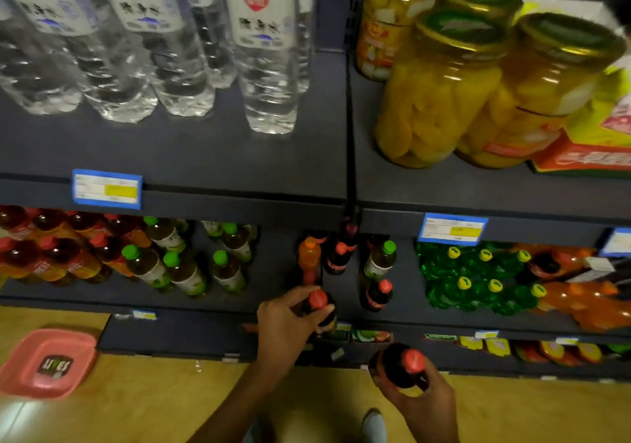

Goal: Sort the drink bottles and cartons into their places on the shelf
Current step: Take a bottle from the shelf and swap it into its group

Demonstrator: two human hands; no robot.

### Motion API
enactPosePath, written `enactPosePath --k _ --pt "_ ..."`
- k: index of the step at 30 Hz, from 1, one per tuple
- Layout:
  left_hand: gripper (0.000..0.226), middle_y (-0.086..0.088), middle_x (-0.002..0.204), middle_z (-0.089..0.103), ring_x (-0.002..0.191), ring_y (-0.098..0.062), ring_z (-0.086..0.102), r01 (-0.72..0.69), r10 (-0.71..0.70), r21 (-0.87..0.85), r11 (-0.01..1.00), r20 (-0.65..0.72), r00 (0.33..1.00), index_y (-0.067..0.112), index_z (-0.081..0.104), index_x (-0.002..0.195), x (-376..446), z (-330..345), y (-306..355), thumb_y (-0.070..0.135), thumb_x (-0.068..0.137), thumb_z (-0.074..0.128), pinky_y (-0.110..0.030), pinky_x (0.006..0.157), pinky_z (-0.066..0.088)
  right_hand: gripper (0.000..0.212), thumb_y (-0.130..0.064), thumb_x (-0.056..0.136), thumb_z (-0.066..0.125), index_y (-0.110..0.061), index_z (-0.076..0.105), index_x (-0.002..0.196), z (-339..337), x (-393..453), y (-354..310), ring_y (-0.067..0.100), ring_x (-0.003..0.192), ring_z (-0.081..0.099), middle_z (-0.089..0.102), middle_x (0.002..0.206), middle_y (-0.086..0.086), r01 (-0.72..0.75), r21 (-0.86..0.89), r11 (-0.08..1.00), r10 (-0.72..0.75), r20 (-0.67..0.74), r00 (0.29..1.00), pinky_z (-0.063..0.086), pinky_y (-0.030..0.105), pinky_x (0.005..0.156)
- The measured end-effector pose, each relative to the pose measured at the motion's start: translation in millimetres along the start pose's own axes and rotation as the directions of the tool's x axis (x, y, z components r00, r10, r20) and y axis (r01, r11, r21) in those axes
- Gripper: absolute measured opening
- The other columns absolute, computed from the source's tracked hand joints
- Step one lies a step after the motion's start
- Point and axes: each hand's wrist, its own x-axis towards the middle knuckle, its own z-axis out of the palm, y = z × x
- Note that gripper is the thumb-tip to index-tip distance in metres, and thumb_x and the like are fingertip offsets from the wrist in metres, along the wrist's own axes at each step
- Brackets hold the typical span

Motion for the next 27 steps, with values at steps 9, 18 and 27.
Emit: enactPosePath --k 9,18,27 --pt "0.024 0.000 0.081 0.075 0.073 -0.007 0.064 0.141 -0.117 0.235 0.962 -0.113 0.987 0.019 0.075 0.092 44 129 -24 0.026 0.072 0.087 -0.018 0.065 0.046 0.059 -0.037 0.046 0.094 -0.032 0.072 0.101 -91 38 66 0.005 0.092 0.070 0.075 0.096 -0.009 -0.094 0.026 0.995 0.092 0.068 0.993 0.058 0.029 0.081" --pt "0.024 -0.015 0.091 0.072 0.087 -0.034 0.068 0.219 -0.226 0.320 0.922 -0.015 0.974 0.006 0.068 0.102 69 171 -66 0.018 0.083 0.077 -0.037 0.074 0.054 0.063 -0.039 0.046 0.094 -0.039 0.069 0.104 -119 44 80 -0.001 0.088 0.068 0.073 0.095 -0.016 -0.066 -0.061 0.996 0.065 -0.018 0.998 0.056 0.023 0.075" --pt "0.048 -0.014 0.110 0.071 0.102 -0.036 0.066 0.191 -0.213 0.317 0.929 0.037 0.976 0.011 0.059 0.126 47 151 -38 0.011 0.080 0.076 -0.041 0.082 0.054 0.060 -0.050 0.050 0.091 -0.048 0.056 0.099 -118 58 43 -0.010 0.087 0.063 0.065 0.098 -0.031 -0.069 -0.072 0.995 0.069 0.003 0.998 0.052 0.017 0.069"
